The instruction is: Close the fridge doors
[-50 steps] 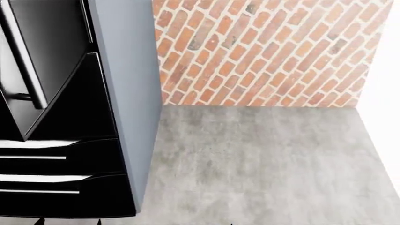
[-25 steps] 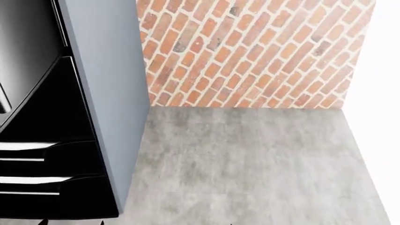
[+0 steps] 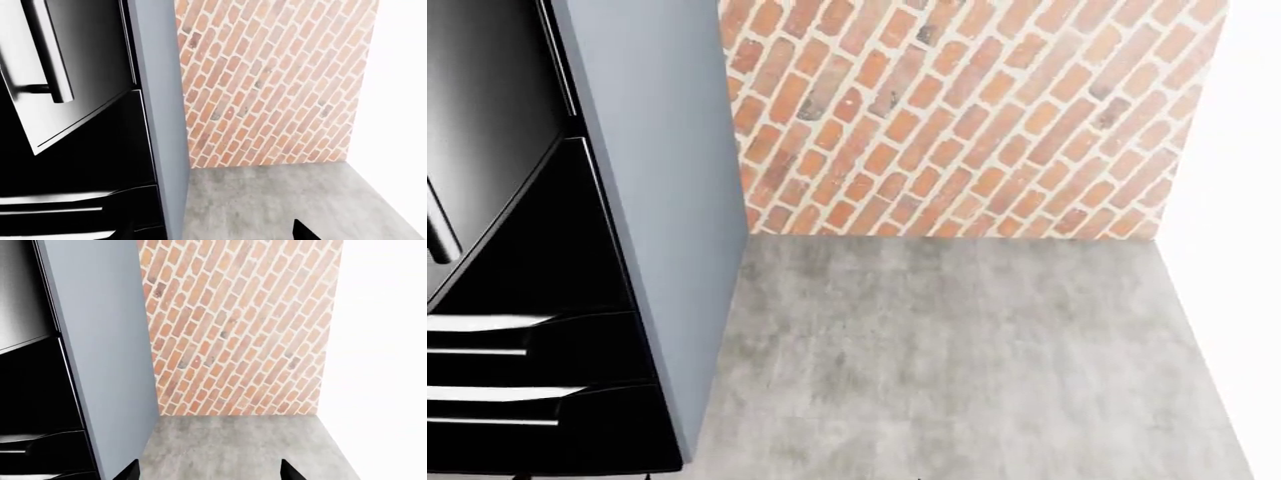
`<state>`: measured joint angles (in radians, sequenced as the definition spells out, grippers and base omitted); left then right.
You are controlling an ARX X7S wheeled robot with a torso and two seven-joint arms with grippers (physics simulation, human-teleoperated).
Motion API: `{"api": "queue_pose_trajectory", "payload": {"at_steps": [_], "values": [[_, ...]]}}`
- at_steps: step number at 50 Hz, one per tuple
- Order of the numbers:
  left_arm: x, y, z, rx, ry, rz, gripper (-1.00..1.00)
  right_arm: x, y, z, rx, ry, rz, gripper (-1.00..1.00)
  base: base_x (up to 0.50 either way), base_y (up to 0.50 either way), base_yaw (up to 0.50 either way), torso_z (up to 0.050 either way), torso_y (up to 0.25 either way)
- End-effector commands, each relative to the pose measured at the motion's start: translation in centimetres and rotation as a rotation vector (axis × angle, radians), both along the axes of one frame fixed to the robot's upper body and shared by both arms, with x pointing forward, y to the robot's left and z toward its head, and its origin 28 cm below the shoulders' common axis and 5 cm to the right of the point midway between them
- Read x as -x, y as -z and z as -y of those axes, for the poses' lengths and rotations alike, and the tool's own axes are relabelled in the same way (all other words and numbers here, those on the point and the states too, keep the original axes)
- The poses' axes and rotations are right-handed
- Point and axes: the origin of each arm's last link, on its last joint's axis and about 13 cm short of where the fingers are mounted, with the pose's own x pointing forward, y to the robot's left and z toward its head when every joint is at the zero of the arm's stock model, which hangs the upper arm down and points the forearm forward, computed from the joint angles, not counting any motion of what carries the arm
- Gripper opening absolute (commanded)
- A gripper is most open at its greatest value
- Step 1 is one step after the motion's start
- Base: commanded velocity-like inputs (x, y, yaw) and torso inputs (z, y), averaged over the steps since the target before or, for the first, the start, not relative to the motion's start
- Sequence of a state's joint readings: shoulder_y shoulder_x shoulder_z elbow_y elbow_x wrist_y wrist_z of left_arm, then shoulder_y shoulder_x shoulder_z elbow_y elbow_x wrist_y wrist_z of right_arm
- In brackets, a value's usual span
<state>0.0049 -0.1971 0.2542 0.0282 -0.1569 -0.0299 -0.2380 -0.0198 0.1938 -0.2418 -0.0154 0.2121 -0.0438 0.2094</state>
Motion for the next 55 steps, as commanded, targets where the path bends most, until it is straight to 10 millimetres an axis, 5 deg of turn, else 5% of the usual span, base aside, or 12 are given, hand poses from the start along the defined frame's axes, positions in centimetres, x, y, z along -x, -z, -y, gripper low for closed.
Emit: {"api": "queue_pose_trajectory", "payload": {"at_steps": [1, 6, 11, 19, 25, 38, 55], "values": [[-0.4, -0.2, -0.1, -0.004, -0.007, -0.007, 1.00, -0.3, -0.2, 0.3, 0.015, 0.018, -0.005, 1.00, 0.00, 0.00, 0.00, 0.050, 0.000], [-0.3, -0.8, -0.1, -0.021, -0.003, 0.031, 1.00, -0.4, -0.4, 0.3, 0.016, 0.019, -0.005, 1.00, 0.00, 0.00, 0.00, 0.040, 0.000], [-0.3, -4.4, -0.2, 0.030, 0.062, 0.064, 1.00, -0.5, -2.2, 0.7, 0.064, 0.014, 0.000, 1.00, 0.00, 0.00, 0.00, 0.000, 0.000], [-0.2, -14.0, -0.9, 0.016, 0.189, 0.252, 1.00, 0.2, -12.2, 1.5, 0.100, -0.037, 0.143, 1.00, 0.00, 0.00, 0.00, 0.000, 0.000], [0.0, -17.3, -1.2, 0.013, 0.213, 0.340, 1.00, 0.9, -15.8, 1.3, 0.142, -0.064, 0.197, 1.00, 0.00, 0.00, 0.00, 0.000, 0.000], [-0.3, -18.1, -1.7, -0.021, 0.195, 0.380, 1.00, 1.0, -17.0, 1.4, 0.147, -0.057, 0.227, 1.00, 0.03, 0.00, 0.00, 0.000, 0.000], [0.2, -18.4, -1.8, -0.029, 0.190, 0.386, 1.00, 1.3, -17.0, 1.5, 0.135, -0.041, 0.229, 1.00, 0.50, 0.00, 0.00, 0.000, 0.000]]}}
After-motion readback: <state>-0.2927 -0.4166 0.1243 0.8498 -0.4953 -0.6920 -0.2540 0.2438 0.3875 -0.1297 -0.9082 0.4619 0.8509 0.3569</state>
